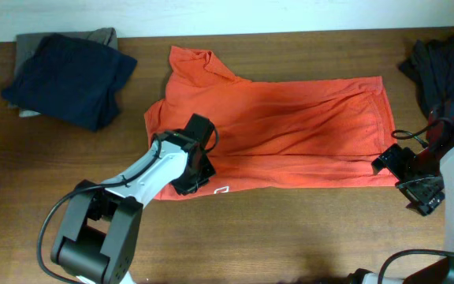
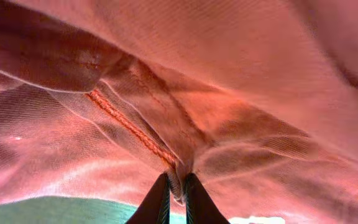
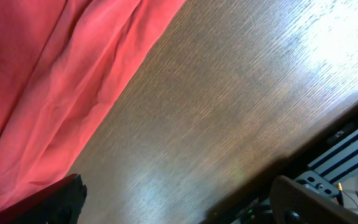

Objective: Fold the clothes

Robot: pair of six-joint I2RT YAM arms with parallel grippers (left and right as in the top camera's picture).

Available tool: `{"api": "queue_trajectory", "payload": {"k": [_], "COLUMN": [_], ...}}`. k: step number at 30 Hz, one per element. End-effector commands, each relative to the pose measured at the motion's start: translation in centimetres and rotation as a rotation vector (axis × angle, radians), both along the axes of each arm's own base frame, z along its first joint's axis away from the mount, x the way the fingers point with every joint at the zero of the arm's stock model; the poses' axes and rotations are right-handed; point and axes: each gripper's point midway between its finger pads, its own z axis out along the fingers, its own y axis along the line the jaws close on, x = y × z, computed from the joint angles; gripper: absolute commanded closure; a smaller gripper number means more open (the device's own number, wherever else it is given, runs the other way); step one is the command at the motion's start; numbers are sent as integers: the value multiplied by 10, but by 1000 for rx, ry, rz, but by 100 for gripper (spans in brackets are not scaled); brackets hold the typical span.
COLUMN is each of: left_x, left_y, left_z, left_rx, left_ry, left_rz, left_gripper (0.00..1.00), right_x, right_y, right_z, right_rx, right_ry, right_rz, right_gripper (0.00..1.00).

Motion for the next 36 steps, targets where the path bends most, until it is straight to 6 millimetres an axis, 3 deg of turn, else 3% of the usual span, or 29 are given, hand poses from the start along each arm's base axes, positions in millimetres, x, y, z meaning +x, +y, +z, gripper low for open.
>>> {"api": "queue_trajectory", "payload": {"k": [1,3,6,12,13,15,16,17,20,36], "left_x": [17,21,26,29,27,18,15,12,7,6], "left_y": [-6,-8,-9,-12,-11,-4,-1,2,10,7], "left_z": [13,16,16,17,17,15,15,14,14,11], "left_rx": [-17,-23,-29,-40,-34,-5,5,11,23,20], "left_ry": [-40,-54,-76,-90,-78,-42,-29,-17,13,12], "left_rz": [-21,-21,-20,-21,-21,-24,-21,-18,-1,-9], "left_gripper": [90,90,99,99,90,61,54,53,52,57], "right_x": [-3,-3,-3,-3,-4,-4,-3,-3,-3,-6], "right_y": [-2,-2,-2,-2,-1,-1,-1,-2,-1,0], "right_z": [0,0,0,0,0,0,0,0,-1,-1], "right_rx": [-20,-21,-21,-20,-19,-20,-20,-20,-18,-14], "right_ry": [5,3,2,5,7,6,6,6,9,20], "right_rz": [12,12,12,13,13,13,13,13,13,13], "right_gripper": [1,1,1,1,1,1,1,1,1,1]}}
